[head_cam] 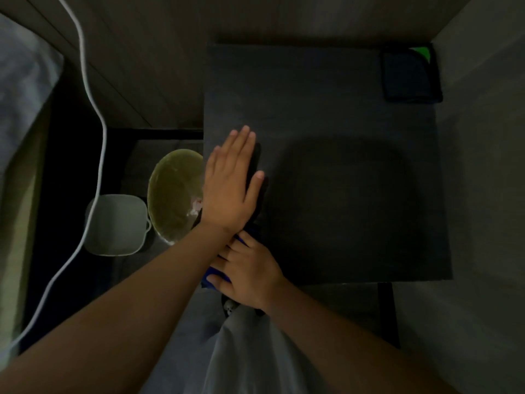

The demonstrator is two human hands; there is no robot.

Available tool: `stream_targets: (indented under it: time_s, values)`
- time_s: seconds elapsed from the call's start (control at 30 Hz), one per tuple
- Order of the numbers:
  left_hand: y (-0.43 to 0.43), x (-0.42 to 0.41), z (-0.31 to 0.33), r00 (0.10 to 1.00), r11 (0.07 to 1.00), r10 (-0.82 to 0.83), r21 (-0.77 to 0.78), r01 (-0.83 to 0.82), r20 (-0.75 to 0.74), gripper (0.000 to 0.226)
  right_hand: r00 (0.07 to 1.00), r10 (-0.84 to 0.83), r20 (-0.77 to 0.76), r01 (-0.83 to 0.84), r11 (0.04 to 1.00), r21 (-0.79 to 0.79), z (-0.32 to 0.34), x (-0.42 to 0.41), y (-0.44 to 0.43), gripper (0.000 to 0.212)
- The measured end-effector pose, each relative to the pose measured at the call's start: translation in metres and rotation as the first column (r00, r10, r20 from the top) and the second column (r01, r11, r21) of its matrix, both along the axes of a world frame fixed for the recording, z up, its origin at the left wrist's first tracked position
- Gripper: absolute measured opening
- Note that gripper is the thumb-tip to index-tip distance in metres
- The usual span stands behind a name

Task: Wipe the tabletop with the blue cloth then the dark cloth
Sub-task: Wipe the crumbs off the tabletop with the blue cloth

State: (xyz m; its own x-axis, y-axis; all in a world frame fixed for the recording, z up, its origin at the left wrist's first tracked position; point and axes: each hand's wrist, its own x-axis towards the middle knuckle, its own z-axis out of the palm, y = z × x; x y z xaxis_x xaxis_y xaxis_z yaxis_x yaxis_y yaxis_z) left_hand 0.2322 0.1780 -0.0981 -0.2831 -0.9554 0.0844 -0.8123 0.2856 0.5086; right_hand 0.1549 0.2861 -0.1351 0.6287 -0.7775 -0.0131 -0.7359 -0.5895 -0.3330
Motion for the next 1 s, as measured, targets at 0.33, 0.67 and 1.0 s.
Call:
stream_targets:
  time_s: [0.33, 0.67, 1.0]
  values:
    - [-0.009, -0.011, -0.003, 0.978, 0.978, -0.207, -0.02, 0.206, -0.039, 0.056, 0.975, -0.159, -0.153, 0.166, 0.986, 0.032, 0.002, -0.02, -0.087, 0.059]
    - [-0.02, -0.017, -0.024, 0.997, 0.997, -0.074, -0.033, 0.074, 0.005, 0.056, 0.886, -0.381, -0.265, 0.377, 0.924, -0.066, 0.01, -0.093, -0.177, 0.06]
    - [-0.02, -0.023, -0.03, 0.965, 0.995, -0.082, 0.074, 0.065, 0.25, 0.063, 0.713, -0.604, -0.356, 0.628, 0.776, -0.061, 0.007, -0.164, -0.17, 0.056]
